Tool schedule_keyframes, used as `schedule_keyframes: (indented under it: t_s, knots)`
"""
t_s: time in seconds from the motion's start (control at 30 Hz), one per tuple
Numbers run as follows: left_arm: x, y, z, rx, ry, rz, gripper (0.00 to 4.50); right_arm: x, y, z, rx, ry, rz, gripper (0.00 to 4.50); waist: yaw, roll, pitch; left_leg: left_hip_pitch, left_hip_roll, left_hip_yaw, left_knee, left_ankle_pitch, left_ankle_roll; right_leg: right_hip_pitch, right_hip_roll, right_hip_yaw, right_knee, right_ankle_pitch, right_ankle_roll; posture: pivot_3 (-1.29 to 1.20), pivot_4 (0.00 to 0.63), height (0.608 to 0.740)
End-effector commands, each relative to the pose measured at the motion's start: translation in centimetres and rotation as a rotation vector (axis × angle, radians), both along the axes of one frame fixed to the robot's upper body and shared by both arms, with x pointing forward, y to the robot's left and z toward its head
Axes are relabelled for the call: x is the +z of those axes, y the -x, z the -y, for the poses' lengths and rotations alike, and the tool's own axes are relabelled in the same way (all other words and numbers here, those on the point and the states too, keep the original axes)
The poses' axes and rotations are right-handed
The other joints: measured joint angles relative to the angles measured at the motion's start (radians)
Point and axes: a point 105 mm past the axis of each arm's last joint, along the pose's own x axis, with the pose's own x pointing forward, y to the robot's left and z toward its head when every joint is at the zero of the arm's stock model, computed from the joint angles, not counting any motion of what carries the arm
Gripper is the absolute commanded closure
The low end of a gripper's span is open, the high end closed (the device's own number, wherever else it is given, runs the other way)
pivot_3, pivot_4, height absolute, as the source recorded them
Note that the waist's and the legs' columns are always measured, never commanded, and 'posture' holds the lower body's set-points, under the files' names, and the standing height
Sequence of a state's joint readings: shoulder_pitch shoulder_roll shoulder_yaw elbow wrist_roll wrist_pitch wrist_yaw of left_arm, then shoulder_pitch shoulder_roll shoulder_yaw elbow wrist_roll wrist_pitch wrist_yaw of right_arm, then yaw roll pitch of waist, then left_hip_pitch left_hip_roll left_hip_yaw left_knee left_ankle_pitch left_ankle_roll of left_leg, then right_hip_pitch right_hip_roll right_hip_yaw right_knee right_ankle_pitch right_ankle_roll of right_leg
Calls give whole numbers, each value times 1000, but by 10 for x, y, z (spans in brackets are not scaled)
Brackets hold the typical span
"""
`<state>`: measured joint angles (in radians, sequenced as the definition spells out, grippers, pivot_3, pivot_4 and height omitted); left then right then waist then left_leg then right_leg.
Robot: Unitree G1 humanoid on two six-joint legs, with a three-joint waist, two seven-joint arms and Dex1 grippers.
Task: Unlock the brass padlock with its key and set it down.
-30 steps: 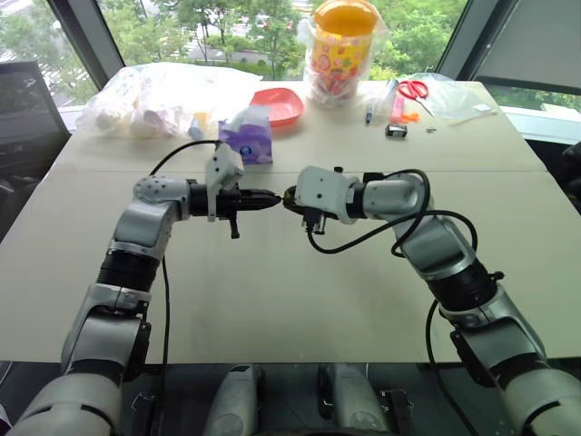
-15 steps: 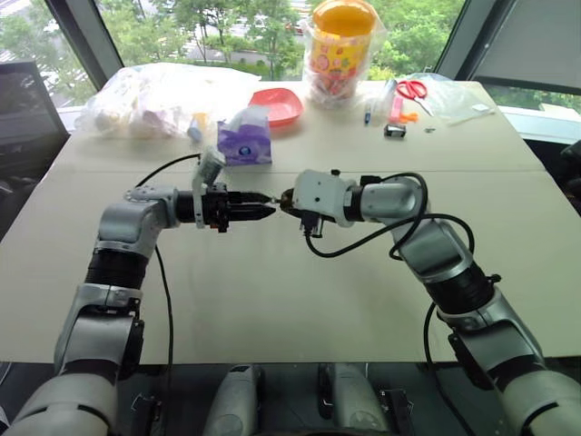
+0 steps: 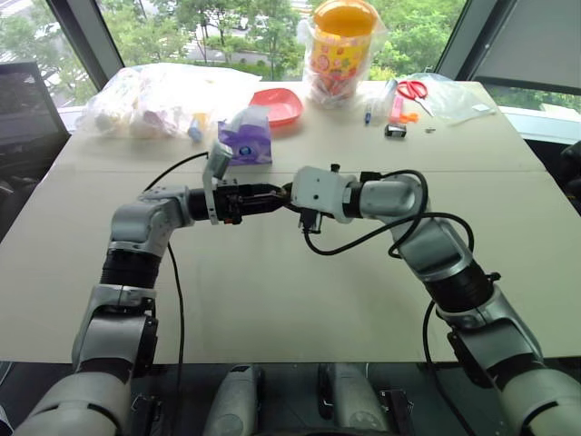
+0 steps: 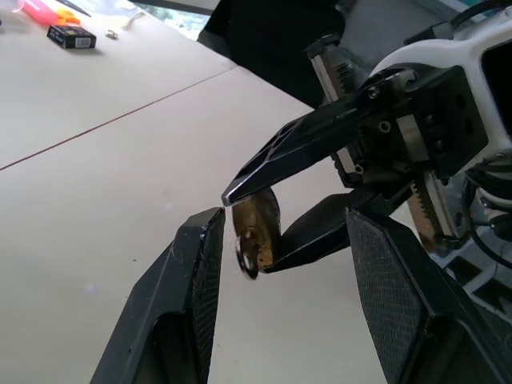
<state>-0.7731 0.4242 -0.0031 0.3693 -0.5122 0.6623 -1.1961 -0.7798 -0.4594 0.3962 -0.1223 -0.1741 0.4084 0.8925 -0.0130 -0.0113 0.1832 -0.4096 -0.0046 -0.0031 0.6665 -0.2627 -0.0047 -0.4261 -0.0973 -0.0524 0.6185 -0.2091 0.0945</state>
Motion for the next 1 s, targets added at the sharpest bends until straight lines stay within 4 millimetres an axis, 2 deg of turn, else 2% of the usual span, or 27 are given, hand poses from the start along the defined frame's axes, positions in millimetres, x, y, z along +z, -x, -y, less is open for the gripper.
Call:
schedule_keyframes:
  t_s: [0.03,0.23,0.47,0.5,0.6,0.67,0.7,0.77,0.83,1.0]
  knots:
    - [4,-3,2,7,0,27,2298,21,8,-9,46,-28,77,3822,0,0,0,0,0,0,0,0,0,0,0,0,0,0,0,0,150,740]
    - [5,-5,4,1,-2,30,4240,21,10,-9,49,-30,77,3822,0,0,0,0,0,0,0,0,0,0,0,0,0,0,0,0,150,740]
    - [2,-4,0,0,-24,32,4246,22,9,-8,32,-46,73,3822,0,0,0,0,0,0,0,0,0,0,0,0,0,0,0,0,150,740]
    - [2,-4,-2,4,-23,33,4246,21,9,-7,30,-45,66,2781,0,0,0,0,0,0,0,0,0,0,0,0,0,0,0,0,150,740]
    - [3,-4,-7,15,-21,34,4246,16,9,1,15,-18,54,1384,0,0,0,0,0,0,0,0,0,0,0,0,0,0,0,0,150,740]
    - [3,-3,-11,23,-21,32,4246,16,3,11,-40,-12,65,264,1,0,0,0,0,0,0,0,0,0,0,0,0,0,0,0,150,740]
    - [3,-2,-13,31,-20,32,4246,17,-1,21,-84,-29,52,40,1,0,0,0,0,0,0,0,0,0,0,0,0,0,0,0,150,740]
    - [4,-1,-17,42,-14,31,4246,19,-3,37,-149,-80,13,141,2,0,0,0,0,0,0,0,0,0,0,0,0,0,0,0,150,740]
    - [6,0,-19,48,-2,31,4246,21,4,47,-175,-166,-75,804,4,0,0,0,0,0,0,0,0,0,0,0,0,0,0,0,150,740]
    - [22,5,-19,24,123,-2,4246,29,28,41,-170,-414,-383,3432,-1,0,0,0,1,0,0,0,0,0,0,0,0,0,0,0,150,740]
